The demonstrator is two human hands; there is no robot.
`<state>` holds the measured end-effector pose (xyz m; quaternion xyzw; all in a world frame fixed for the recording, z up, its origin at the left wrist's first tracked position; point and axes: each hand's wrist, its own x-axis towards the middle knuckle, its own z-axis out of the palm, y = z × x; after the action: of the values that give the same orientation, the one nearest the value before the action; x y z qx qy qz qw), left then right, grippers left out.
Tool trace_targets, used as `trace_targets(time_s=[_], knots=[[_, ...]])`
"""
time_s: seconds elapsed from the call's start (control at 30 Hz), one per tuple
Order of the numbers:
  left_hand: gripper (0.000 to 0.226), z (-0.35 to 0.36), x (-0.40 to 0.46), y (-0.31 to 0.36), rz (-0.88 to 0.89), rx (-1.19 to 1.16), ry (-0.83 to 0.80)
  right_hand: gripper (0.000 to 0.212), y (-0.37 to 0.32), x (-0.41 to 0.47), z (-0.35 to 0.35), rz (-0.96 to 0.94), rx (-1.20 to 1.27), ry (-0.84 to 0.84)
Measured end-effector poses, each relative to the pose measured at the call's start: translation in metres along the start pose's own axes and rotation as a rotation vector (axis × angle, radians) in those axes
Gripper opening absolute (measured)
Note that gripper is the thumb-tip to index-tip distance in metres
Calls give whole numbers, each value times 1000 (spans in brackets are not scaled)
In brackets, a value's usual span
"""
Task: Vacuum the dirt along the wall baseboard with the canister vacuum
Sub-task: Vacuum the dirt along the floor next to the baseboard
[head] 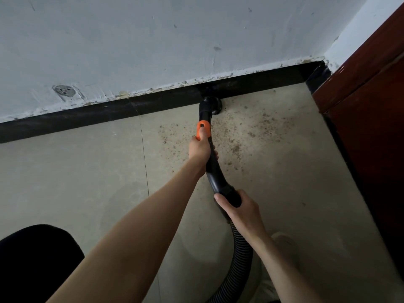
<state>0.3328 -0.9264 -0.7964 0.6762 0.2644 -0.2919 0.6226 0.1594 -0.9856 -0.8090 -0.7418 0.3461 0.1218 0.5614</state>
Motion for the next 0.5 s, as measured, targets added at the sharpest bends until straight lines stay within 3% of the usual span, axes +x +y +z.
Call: trace_targets(time_s=[0.5], knots=[[45,-48,-1,-3,31,-86,29,41,-30,10,35,-57,-122,-154]])
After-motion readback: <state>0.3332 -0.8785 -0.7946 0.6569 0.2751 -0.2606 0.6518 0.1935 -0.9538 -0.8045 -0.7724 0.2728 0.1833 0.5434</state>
